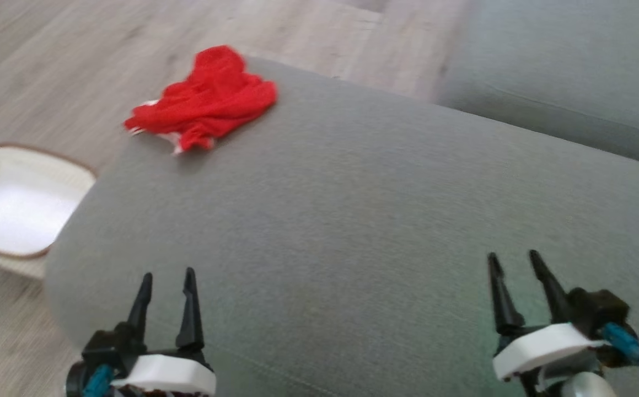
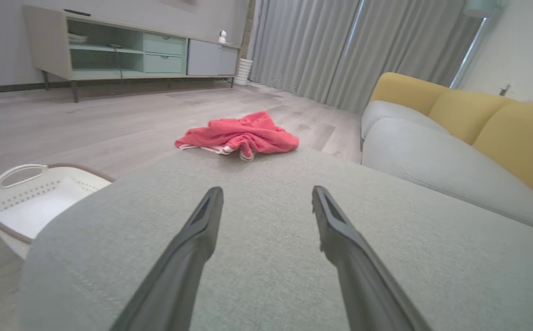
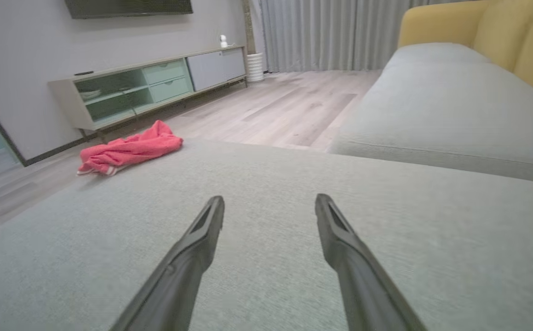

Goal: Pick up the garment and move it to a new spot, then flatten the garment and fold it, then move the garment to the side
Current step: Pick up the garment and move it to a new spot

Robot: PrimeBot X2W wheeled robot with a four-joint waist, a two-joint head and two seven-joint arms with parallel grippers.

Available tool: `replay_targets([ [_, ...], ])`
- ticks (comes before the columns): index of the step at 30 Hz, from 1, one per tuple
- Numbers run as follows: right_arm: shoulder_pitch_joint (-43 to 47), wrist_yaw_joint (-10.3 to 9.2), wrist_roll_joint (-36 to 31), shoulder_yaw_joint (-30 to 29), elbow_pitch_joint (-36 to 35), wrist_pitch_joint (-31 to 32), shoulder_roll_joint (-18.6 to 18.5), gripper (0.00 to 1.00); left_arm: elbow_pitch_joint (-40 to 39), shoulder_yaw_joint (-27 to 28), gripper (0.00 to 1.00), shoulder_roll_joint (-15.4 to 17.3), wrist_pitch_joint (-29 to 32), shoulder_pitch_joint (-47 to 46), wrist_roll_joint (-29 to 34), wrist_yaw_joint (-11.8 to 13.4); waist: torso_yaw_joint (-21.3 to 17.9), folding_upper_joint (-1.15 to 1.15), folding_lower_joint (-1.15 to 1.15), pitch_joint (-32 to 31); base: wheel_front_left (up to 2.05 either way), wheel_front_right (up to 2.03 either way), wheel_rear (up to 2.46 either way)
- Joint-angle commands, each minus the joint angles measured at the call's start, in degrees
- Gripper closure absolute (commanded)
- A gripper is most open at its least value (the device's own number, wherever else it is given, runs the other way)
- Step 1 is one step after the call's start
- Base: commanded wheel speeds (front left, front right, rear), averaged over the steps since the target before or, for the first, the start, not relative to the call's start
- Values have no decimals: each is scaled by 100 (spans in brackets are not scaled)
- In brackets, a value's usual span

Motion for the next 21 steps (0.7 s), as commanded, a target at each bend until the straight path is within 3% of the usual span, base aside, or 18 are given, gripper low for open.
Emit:
replay_targets([
  [1, -327, 37, 12, 227, -220, -62, -34, 0, -226, 253, 0, 93, -42, -223, -28, 49, 312, 0, 0, 66, 0, 0, 0],
  [6, -462, 37, 76, 608, -224, -42, -34, 0, -418, 405, 0, 152, -56, -52, -58, 148, 339, 0, 0, 112, 0, 0, 0],
  [13, -434, 37, 76, 620, -257, -71, -34, 0, -608, 520, 0, 283, -42, -108, -98, 141, 312, 0, 0, 124, 0, 0, 0],
  [17, -476, 37, -77, 567, -414, 10, -34, 0, -853, 780, 0, 619, 51, -468, -105, 131, 130, 0, 0, 294, 0, 0, 0],
  [21, -617, 37, -298, 533, -676, 173, -34, 0, -1140, 1222, 0, 1217, 197, -1212, -86, 67, -166, 0, 0, 643, 0, 0, 0],
])
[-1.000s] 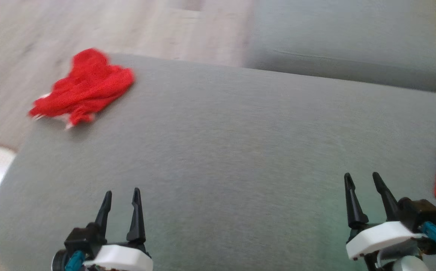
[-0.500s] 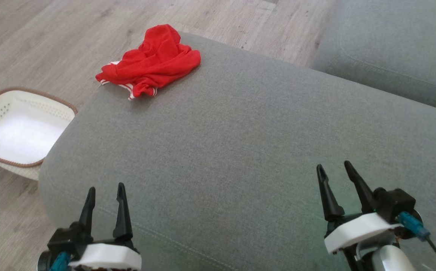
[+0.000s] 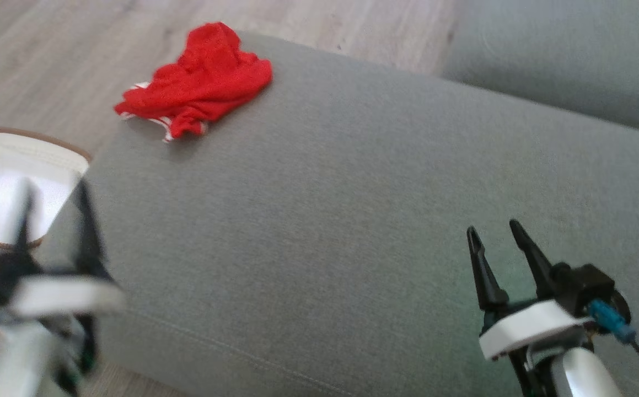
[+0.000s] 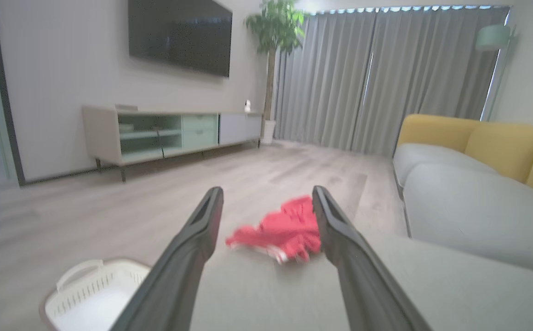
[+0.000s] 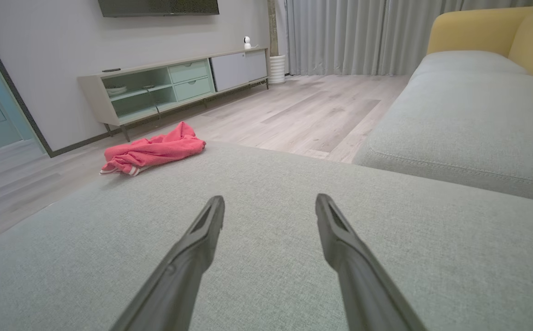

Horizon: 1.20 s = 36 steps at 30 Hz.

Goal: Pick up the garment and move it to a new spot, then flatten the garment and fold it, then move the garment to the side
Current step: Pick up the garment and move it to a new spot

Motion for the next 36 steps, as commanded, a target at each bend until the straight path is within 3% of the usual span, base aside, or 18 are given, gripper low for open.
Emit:
replay_targets([
  [1, -392, 37, -99, 98, -302, 37, -34, 0, -301, 435, 0, 377, 61, -720, 15, -33, -302, 0, 0, 315, 0, 0, 0],
  [7, -658, 37, -491, 52, -735, 357, -34, 0, -239, 812, 0, 1103, 737, -2015, -124, -202, -800, 0, 0, 982, 0, 0, 0],
  [13, -909, 37, -842, 78, -1166, 712, -33, 0, 1024, 685, 0, 1350, 1502, -3110, -242, -367, -1149, 0, 0, 1640, 0, 0, 0],
  [20, -1061, 37, -1114, 86, -1561, 1008, -33, 0, 2319, 266, 0, 1046, 2011, -3595, -346, -637, -1287, 0, 0, 2170, 0, 0, 0],
  [25, -1150, 37, -1278, 72, -1786, 1163, -33, 0, 3149, 84, 0, 745, 2059, -3751, -443, -827, -1329, 0, 0, 2484, 0, 0, 0],
  [35, -1151, 37, -1370, 36, -1940, 1235, -33, 0, 4417, 61, 0, 604, 1565, -4153, -367, -727, -1390, 0, 0, 2763, 0, 0, 0],
  [36, -1152, 37, -1370, 33, -1938, 1234, -33, 0, 4533, 56, 14, 590, 1586, -4186, -379, -734, -1396, 0, 0, 2769, 0, 0, 0],
])
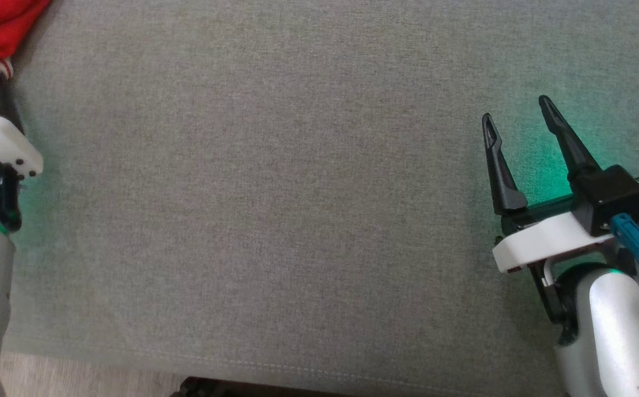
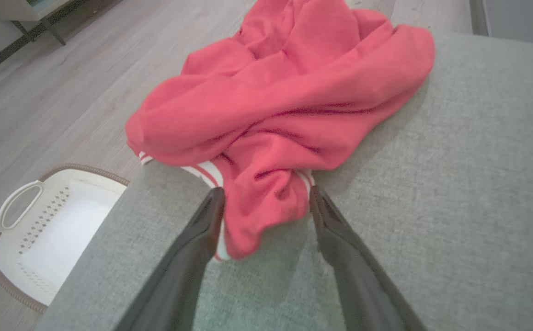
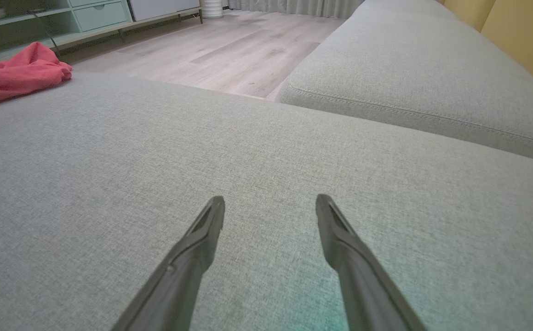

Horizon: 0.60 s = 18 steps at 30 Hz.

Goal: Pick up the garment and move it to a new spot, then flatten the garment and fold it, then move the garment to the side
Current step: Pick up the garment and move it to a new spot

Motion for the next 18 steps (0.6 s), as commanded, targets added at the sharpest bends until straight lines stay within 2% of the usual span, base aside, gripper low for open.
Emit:
replay_targets([
  [1, -32, 37, -37, 138, -226, 37, -8, 0, 58, 166, 29, 300, -9, -167, 5, 5, -12, 0, -1, 4, 0, 0, 0],
  [3, -48, 37, -23, 132, -215, 29, -8, 0, 241, 169, 69, 288, -17, -230, -18, -5, -30, 0, -1, -1, 0, 0, 0],
  [4, -59, 37, -15, 128, -212, 21, -8, 0, 317, 164, 97, 288, -32, -257, -20, -20, -39, 0, -1, -6, 0, 0, 0],
  [5, -70, 37, -8, 123, -208, 13, -8, 0, 384, 161, 100, 289, -60, -283, -24, -36, -48, 0, -1, -13, 0, 0, 0],
  [10, -82, 37, 46, 89, -131, -56, -8, 0, 531, 113, 100, 388, -461, -454, 88, -40, -73, 0, -1, -150, 0, 0, 0],
  [18, -10, 37, 379, 26, 221, -346, -8, 0, 417, -158, 100, 927, -983, -950, 572, 0, -225, 0, -1, -847, 0, 0, 0],
])
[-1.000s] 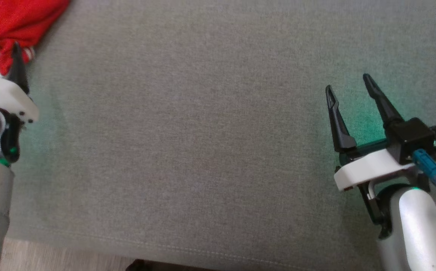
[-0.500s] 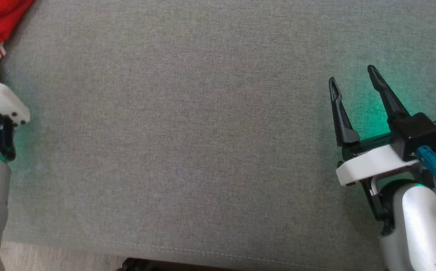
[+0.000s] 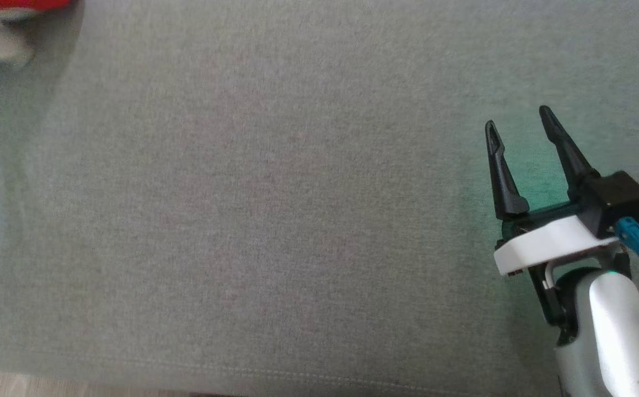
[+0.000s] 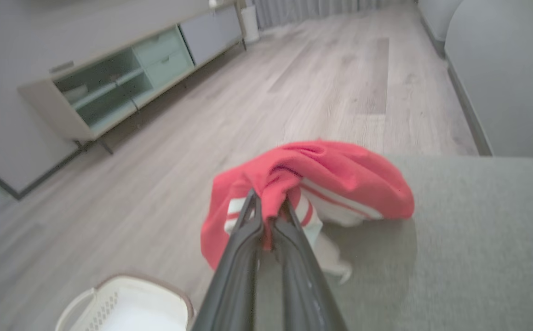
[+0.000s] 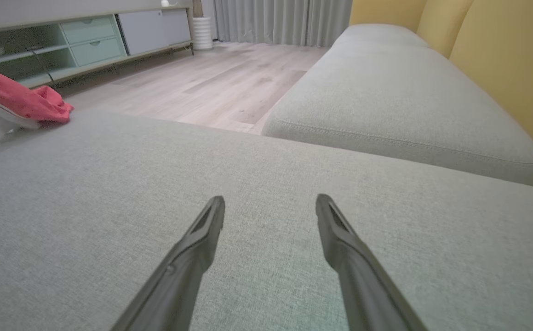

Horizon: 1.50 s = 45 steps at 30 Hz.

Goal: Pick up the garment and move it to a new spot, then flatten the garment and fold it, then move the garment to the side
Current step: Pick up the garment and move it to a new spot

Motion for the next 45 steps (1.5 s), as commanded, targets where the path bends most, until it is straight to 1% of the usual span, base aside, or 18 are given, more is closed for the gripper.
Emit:
replay_targets([
  [1, 13, 37, 121, 102, -100, -116, -9, 0, -224, 41, 100, 553, -108, -367, 156, 37, -123, 0, 1, -391, 0, 0, 0],
  [5, 164, 37, 392, 43, 189, -322, -9, 0, -483, -228, 100, 772, -53, -668, 448, -92, -301, 0, 1, -963, 0, 0, 0],
  [7, 271, 37, 525, -6, 345, -435, -9, 0, -653, -377, 100, 791, 30, -809, 568, -177, -404, 0, 1, -1267, 0, 0, 0],
  [8, 271, 37, 525, -6, 345, -435, -9, 0, -653, -377, 100, 791, 30, -809, 568, -177, -404, 0, 1, -1267, 0, 0, 0],
  [10, 407, 37, 647, -68, 480, -533, -9, 0, -833, -524, 100, 772, 133, -929, 661, -281, -515, 0, 1, -1556, 0, 0, 0],
  [15, 765, 37, 862, -251, 769, -726, -9, 0, -1373, -880, 100, 617, 351, -1135, 819, -483, -844, 0, 1, -2145, 0, 0, 0],
  [19, 1010, 37, 950, -364, 902, -811, -9, 0, -1765, -1087, 100, 428, 474, -1249, 824, -578, -1167, 0, 1, -2450, 0, 0, 0],
  [21, 1092, 37, 981, -418, 921, -839, -9, 0, -1992, -1185, 100, 286, 534, -1311, 798, -612, -1318, 0, 1, -2512, 0, 0, 0],
  [22, 1142, 37, 1007, -452, 921, -860, -9, 0, -2239, -1264, 100, 111, 582, -1357, 738, -636, -1463, 0, 1, -2534, 0, 0, 0],
  [28, 1156, 37, 1063, -469, 870, -889, -9, 0, -2890, -1346, 100, -503, 821, -1273, 220, -684, -1804, 0, 1, -2401, 0, 0, 0],
  [31, 1098, 37, 1102, -443, 851, -920, -9, 0, -3129, -1376, 100, -614, 913, -1104, 67, -681, -1916, 0, 1, -2209, 0, 0, 0],
  [34, 1013, 37, 1149, -410, 867, -980, -9, 0, -3219, -1387, 100, -574, 965, -812, 4, -601, -1990, 0, 1, -1971, 0, 0, 0],
  [38, 858, 37, 1191, -349, 934, -1070, -9, 0, -3104, -1335, 100, -413, 990, -296, -83, -429, -2050, 0, 1, -1646, 0, 0, 0],
  [41, 731, 37, 1200, -320, 989, -1130, -9, 0, -2869, -1291, 100, -267, 959, 99, -137, -317, -2070, 0, 1, -1422, 0, 0, 0],
  [45, 570, 37, 1199, -278, 1060, -1203, -9, 0, -2365, -1197, 100, -113, 796, 526, -203, -171, -2081, 0, 1, -1186, 0, 0, 0],
])
